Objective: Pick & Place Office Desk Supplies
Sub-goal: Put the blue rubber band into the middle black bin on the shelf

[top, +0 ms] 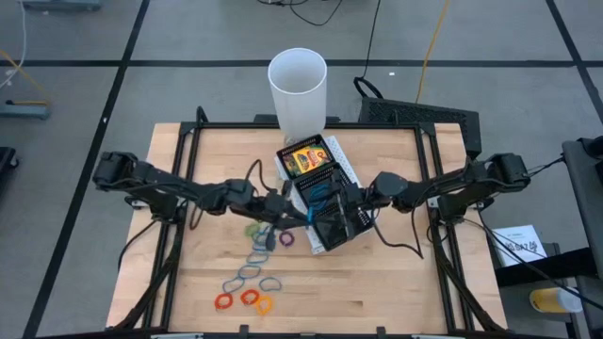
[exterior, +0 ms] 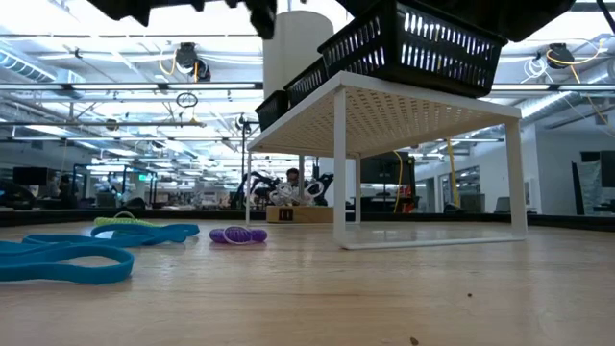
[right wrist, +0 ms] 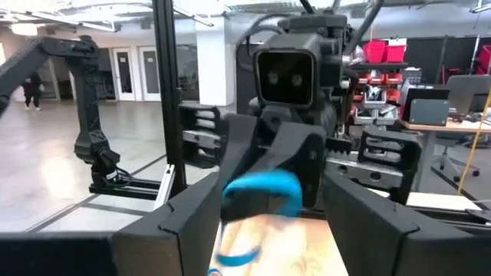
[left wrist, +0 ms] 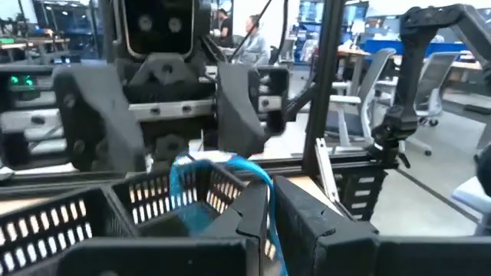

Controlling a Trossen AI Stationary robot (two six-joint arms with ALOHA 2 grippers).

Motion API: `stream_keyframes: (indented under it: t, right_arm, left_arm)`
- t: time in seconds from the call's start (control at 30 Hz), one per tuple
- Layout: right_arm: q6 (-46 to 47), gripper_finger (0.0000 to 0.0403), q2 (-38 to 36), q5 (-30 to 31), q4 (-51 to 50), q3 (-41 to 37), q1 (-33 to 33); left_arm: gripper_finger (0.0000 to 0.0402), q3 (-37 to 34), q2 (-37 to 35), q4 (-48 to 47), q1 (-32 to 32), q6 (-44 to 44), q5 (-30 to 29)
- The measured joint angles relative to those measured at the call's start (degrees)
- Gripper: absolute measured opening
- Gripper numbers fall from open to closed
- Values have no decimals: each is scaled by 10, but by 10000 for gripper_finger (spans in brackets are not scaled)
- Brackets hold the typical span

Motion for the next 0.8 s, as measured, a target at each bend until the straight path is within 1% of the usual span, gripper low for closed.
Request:
stream_keyframes:
  t: [0.03, 0.13, 0.27, 0.37, 0.53, 0.8]
  right_arm:
    - [-1, 213, 0, 0, 0, 0, -1]
    - [-1, 212, -6, 0, -7, 0, -5]
    - [2, 212, -23, 1, -41, 0, -10]
    - [0, 212, -42, 1, -79, 0, -10]
    - [1, 212, -74, 0, -142, 0, -10]
    - [3, 212, -74, 0, -146, 0, -6]
  left_arm:
    - [30, 11, 7, -4, 1, 1, 1]
    - [30, 54, 24, -54, 5, 22, 22]
    - [30, 105, 33, -142, 7, 57, 34]
    - [30, 119, 32, -176, 7, 68, 35]
    - [30, 120, 32, -176, 6, 90, 35]
    - [30, 120, 32, -159, 6, 104, 34]
